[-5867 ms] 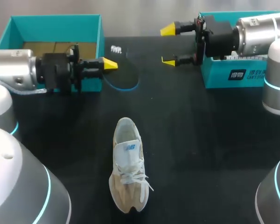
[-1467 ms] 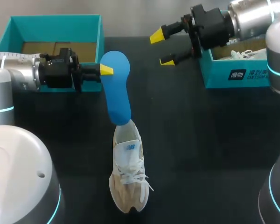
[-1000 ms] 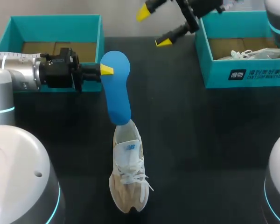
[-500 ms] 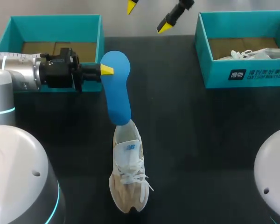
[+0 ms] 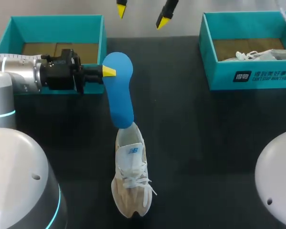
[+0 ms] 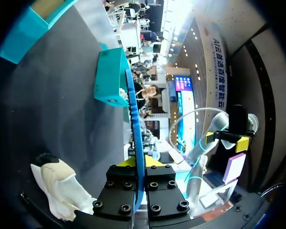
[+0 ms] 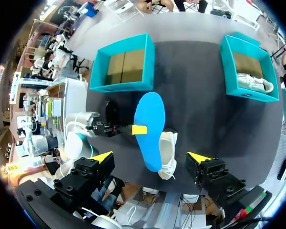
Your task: Take the shoe out of the shoebox, open the shoe tongue, remove and reinsert the insole, then place the shoe into the shoebox
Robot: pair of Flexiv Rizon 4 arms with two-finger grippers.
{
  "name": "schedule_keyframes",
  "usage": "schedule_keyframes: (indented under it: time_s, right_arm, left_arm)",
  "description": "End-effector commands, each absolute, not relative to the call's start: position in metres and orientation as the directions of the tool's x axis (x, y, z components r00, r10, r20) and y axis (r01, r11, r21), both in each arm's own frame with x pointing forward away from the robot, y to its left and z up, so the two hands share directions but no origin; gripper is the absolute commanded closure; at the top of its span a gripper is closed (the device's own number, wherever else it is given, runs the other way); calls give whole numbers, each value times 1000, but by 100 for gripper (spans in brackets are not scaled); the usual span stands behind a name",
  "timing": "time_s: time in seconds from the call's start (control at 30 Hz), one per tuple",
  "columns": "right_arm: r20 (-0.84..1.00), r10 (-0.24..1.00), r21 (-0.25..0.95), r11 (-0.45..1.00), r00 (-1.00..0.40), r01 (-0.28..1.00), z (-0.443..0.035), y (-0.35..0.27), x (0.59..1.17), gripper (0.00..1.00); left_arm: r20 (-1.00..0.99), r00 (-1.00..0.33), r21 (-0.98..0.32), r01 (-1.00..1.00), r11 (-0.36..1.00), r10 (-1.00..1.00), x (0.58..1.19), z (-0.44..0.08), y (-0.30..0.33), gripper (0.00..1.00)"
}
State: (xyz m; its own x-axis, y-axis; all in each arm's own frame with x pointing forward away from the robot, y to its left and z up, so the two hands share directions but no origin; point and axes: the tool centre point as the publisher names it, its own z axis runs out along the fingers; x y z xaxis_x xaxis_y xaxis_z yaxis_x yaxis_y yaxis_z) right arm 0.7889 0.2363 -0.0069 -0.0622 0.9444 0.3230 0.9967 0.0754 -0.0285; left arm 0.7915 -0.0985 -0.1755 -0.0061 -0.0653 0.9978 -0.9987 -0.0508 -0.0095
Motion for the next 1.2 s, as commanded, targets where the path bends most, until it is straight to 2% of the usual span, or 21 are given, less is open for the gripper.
schedule_keyframes:
  time_s: [0.03,0.77,0.9,1.2]
  right_arm:
    - [170,983,-15,79,-75,997,-5,246,785,0]
    - [122,984,0,131,-130,991,-16,291,782,0]
    - [83,993,-4,83,-83,997,-19,294,783,0]
    - [296,955,8,-4,2,1000,-29,267,785,0]
  left_arm:
    - [998,-6,-9,-999,-52,-69,791,-174,-98,100]
    - [998,-6,-9,-999,-52,-69,791,-174,-98,100]
    - [998,-6,-9,-999,-52,-69,791,-174,-98,100]
    - [998,-6,-9,-999,-52,-69,791,-174,-98,100]
